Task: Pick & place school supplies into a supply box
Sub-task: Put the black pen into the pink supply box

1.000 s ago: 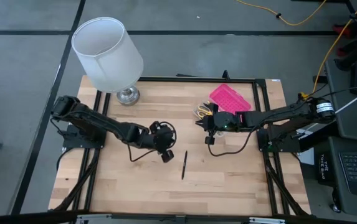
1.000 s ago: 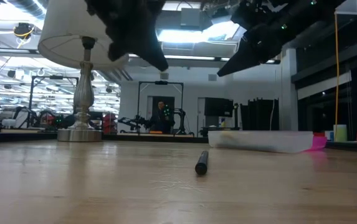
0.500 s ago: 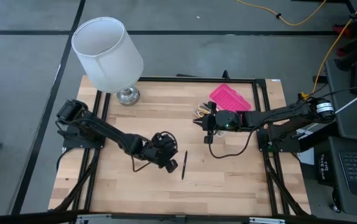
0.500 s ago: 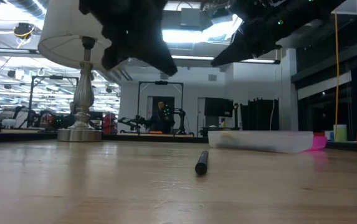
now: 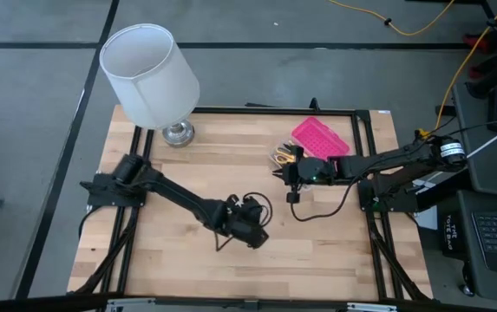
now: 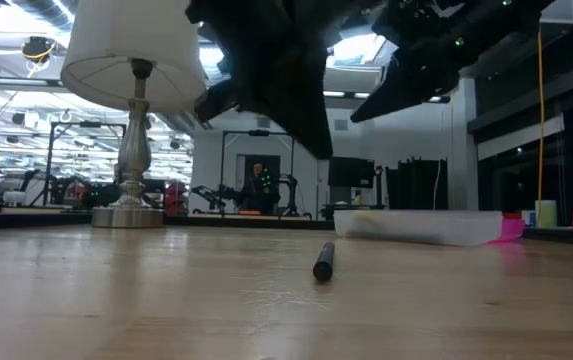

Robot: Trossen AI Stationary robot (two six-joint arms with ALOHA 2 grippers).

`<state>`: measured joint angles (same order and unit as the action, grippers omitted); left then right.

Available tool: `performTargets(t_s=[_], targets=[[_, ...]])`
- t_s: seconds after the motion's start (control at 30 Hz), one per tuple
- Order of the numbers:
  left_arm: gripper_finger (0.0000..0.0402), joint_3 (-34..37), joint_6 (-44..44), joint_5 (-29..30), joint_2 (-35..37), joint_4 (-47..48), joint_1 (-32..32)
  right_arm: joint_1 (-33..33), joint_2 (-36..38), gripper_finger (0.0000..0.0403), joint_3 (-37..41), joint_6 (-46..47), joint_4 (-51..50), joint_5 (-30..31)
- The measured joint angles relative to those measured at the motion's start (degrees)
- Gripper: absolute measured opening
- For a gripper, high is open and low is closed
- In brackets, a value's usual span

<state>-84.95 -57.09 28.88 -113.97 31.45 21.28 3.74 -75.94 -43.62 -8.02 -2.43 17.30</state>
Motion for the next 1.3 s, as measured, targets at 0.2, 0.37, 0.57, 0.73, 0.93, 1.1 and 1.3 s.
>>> performTargets(t_s=[0.2, 0.37, 0.57, 0.73, 0.93, 1.1, 1.3], targets=[[0.0003, -6.4, -4.2, -4.5, -6.1, 6.4, -1.3, 0.1, 0.0, 0.003, 0.0, 0.3, -1.3, -0.4], [0.0003, -6.6, -4.3, -11.0, -8.0, 4.7, -2.2, 0.3, 0.0, 0.003, 0.0, 0.2, -2.1, -0.6], [0.0004, -6.5, -7.3, -11.6, -8.1, 4.6, -3.1, 0.4, 0.0, 0.003, 0.0, 0.3, -2.3, -2.1], [0.0015, -6.5, -7.3, -12.2, -7.7, 4.8, -3.5, 0.4, 0.0, 0.003, 0.0, 0.3, -2.3, -2.4], [0.0061, -6.4, -5.4, -12.3, -7.8, 5.7, -3.7, 0.4, 0.0, 0.003, 0.0, 0.3, -2.5, -4.2], [0.0105, -6.4, -6.7, -12.1, -7.8, 5.7, -4.2, 0.4, 0.0, 0.003, 0.0, 0.3, -2.5, -5.0], [0.0139, -6.3, -7.6, -12.6, -9.7, 5.2, -4.1, 0.4, 0.0, 0.003, 0.0, 0.3, -2.6, -4.9]])
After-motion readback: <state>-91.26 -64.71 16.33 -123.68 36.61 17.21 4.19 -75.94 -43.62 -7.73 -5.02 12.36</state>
